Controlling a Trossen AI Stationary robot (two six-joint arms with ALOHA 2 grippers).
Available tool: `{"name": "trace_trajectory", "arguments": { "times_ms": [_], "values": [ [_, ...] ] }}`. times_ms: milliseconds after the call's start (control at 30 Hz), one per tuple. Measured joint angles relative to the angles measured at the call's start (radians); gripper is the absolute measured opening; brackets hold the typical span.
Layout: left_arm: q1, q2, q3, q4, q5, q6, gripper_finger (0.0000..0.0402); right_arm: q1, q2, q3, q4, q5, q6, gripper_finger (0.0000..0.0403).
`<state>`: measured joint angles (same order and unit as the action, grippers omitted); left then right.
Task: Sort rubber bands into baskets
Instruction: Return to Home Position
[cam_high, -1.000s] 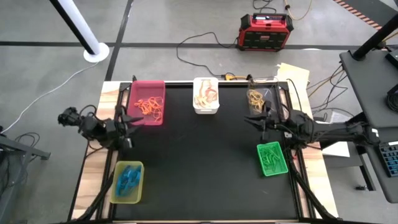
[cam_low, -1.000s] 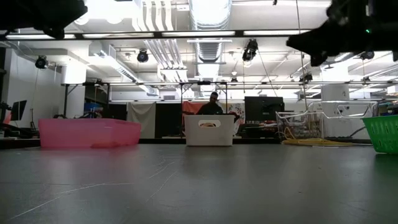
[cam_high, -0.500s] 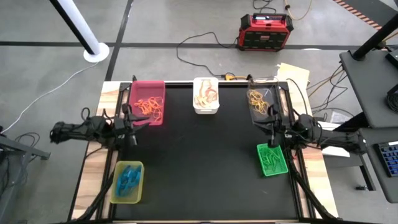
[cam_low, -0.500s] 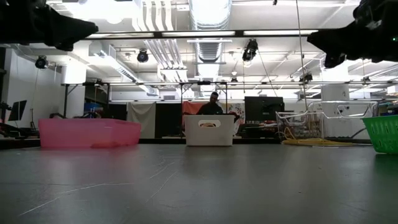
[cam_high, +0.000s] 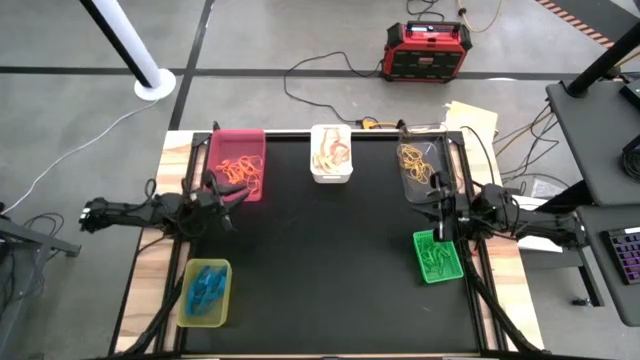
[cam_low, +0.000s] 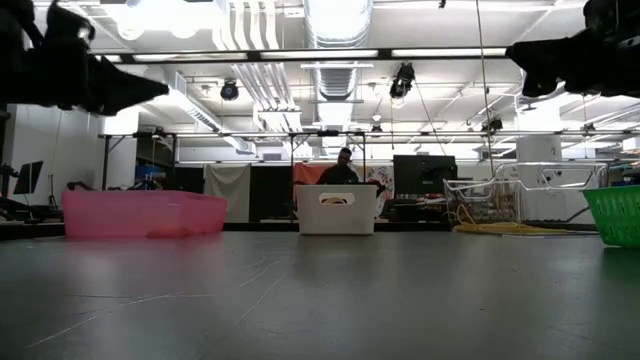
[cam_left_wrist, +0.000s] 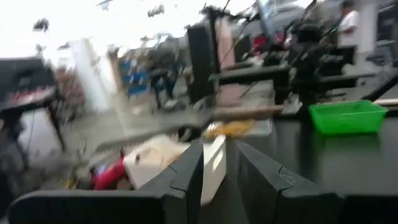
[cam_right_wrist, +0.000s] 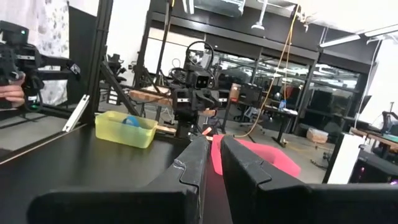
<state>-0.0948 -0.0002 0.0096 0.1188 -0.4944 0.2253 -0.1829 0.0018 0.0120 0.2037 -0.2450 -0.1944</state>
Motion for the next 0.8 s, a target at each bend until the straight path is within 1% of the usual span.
{"name": "trace_trajectory", "arguments": {
  "times_ms": [67, 133, 233, 333, 533, 800],
  "values": [
    [0.000, 0.004, 0.003, -0.033, -0.028, -0.045, 0.0075, 0.000, 0.004, 0.000, -0.004, 0.004, 0.000, 0.0038],
    [0.000, 0.014, 0.008, -0.032, -0.041, -0.075, 0.0075, 0.000, 0.011, 0.000, -0.006, 0.008, -0.001, 0.0038],
    [0.000, 0.019, 0.027, -0.031, -0.072, -0.078, 0.0075, 0.000, 0.022, 0.000, -0.011, 0.009, 0.007, 0.0038],
    [0.000, 0.019, 0.048, -0.034, -0.098, -0.078, 0.0075, 0.000, 0.035, 0.000, -0.014, 0.010, 0.061, 0.0038],
    [0.000, 0.020, 0.088, -0.034, -0.099, -0.078, 0.0075, 0.000, 0.048, 0.000, -0.015, 0.009, 0.148, 0.0038],
    [0.000, 0.020, 0.110, -0.036, -0.099, -0.078, 0.0075, 0.000, 0.047, -0.001, -0.016, 0.009, 0.150, 0.0038]
  ]
}}
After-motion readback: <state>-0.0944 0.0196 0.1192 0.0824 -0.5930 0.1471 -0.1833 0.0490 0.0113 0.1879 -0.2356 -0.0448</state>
